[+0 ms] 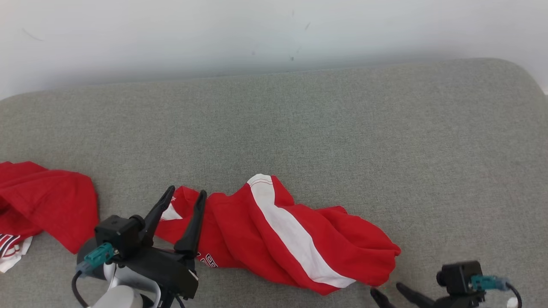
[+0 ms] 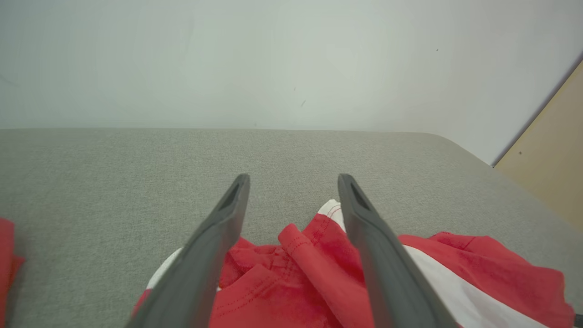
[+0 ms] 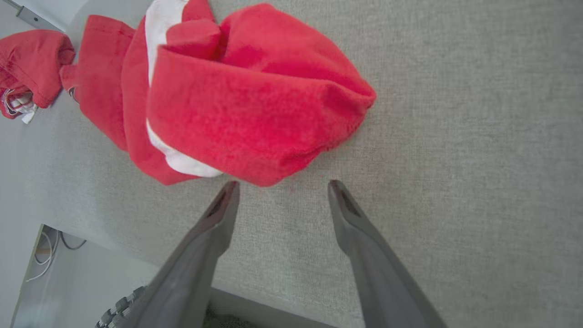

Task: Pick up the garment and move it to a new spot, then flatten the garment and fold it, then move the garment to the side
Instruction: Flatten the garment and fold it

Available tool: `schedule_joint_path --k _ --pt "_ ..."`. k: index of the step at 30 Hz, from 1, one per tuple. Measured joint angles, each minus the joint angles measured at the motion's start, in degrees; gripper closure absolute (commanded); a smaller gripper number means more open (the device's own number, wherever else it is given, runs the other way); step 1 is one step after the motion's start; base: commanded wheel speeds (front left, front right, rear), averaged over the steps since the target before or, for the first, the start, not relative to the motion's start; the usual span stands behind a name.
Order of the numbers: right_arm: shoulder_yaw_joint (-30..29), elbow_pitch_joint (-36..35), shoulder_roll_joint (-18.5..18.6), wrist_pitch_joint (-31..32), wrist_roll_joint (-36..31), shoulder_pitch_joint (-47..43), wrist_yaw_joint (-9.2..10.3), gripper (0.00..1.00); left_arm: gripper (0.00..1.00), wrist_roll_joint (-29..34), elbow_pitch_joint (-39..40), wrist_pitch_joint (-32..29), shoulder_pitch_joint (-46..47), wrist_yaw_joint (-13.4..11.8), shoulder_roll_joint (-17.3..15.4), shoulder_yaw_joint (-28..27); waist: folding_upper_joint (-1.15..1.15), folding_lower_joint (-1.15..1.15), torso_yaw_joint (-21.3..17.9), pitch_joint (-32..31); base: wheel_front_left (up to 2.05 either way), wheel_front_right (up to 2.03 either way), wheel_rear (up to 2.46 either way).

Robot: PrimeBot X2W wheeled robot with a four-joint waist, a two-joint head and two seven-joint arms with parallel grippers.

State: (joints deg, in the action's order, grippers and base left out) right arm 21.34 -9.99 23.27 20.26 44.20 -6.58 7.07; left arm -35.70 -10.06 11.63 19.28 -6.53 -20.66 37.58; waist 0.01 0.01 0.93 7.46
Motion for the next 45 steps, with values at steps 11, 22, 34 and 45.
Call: schedule_joint_path --k 11,22,34,45 --pt "-0.4 3.1 -3.3 -1.1 -3.2 -1.8 0.07 0.00 0.00 1.4 0.6 -0.2 1.3 0.6 0.5 0.6 0.00 -0.01 0.4 1.2 0.00 0.00 0.00" --pt "-0.8 11.0 -8.7 -4.6 -7.4 3.4 0.07 0.00 0.00 1.5 0.0 -0.6 2.7 1.5 0.7 1.5 0.00 -0.01 0.6 2.0 0.00 0.00 0.00" --pt "1.1 16.1 -11.6 -6.8 -10.5 8.0 0.07 0.00 0.00 3.4 -11.7 -8.9 15.3 12.0 1.1 8.4 0.00 -0.01 -0.4 3.1 0.00 0.00 0.00" --pt "3.2 19.1 -14.1 -8.7 -12.3 11.8 0.04 0.00 0.00 3.9 -24.9 -15.9 24.2 13.7 3.6 14.2 0.00 0.00 -3.9 5.3 0.00 0.00 0.00"
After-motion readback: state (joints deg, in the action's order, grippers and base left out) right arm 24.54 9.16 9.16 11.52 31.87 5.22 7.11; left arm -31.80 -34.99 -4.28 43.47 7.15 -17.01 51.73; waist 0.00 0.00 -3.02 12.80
